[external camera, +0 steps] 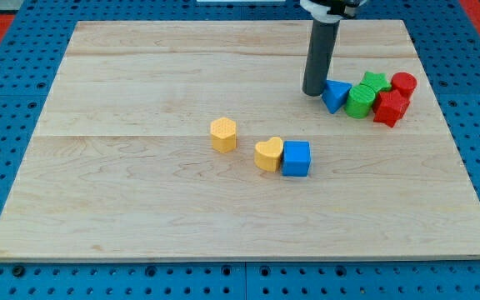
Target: Slide yellow hexagon towards the blue triangle
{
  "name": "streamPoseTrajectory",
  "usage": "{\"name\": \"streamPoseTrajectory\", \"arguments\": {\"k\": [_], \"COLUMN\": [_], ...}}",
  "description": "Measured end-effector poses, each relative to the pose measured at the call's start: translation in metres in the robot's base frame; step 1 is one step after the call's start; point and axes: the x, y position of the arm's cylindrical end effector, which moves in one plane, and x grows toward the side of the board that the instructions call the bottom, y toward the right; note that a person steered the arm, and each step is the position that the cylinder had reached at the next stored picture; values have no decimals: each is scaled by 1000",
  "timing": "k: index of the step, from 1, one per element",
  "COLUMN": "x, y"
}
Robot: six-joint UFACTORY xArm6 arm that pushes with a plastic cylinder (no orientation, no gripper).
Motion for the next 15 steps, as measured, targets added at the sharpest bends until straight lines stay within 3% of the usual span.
{"name": "streamPoseTrajectory", "arguments": {"k": [2, 4, 6, 7, 9, 12, 14, 15], "x": [-32, -63, -33, 5, 65, 117, 128, 112], "y": [-24, -144, -272, -293, -290, -243, -224, -224]}}
